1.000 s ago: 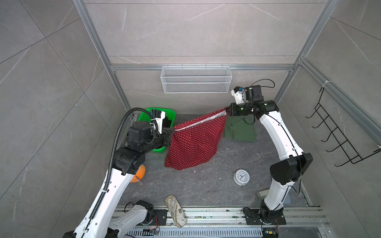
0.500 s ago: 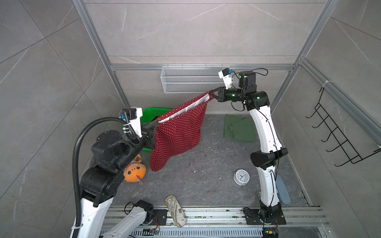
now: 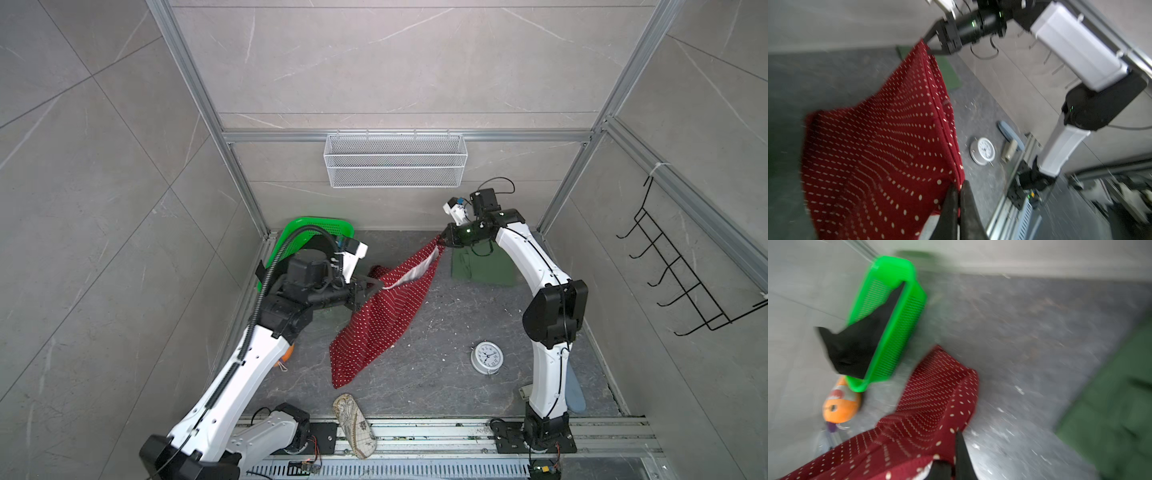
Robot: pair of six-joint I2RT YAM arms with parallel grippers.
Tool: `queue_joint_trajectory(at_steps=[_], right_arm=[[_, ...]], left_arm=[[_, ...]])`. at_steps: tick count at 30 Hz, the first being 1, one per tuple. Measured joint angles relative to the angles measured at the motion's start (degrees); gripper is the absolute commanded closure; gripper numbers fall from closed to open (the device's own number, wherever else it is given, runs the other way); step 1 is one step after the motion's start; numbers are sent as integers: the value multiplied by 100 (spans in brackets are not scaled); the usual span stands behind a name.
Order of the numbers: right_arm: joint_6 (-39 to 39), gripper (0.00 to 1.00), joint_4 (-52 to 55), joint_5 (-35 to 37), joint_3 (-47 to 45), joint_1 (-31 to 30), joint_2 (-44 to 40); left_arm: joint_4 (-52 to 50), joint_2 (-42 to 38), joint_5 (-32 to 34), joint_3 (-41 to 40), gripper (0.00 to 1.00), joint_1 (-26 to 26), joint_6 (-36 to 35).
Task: Fold and stack skirts
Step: Flatten out the skirt at the center of the table.
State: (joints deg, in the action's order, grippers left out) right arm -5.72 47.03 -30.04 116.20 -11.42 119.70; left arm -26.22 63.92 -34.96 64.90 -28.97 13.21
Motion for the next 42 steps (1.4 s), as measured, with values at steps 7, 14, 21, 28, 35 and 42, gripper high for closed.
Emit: queue_joint_trajectory(at_steps=[7, 14, 21, 28, 35, 42], right_arm=[[177, 99, -328, 656, -872, 229, -610], [369, 76, -737, 1392, -1926, 249, -1051], [564, 49, -1207, 2092, -3167, 306, -1934], [555, 44, -1698, 2500, -3880, 304, -3359], [555, 43, -1856, 2671, -4409, 304, -4033], [719, 40, -1864, 2667, -4607, 258, -4201]], left_arm=[[404, 1003, -422, 374, 100, -1036, -260], [579, 2332, -629, 994, 100, -1375, -398], [542, 3434, -726, 1510, 100, -1458, -402], [481, 4406, -721, 2173, 85, -1547, -332], [385, 4900, -728, 2446, 44, -1593, -278], [162, 4889, -221, 2448, 19, -1604, -485]])
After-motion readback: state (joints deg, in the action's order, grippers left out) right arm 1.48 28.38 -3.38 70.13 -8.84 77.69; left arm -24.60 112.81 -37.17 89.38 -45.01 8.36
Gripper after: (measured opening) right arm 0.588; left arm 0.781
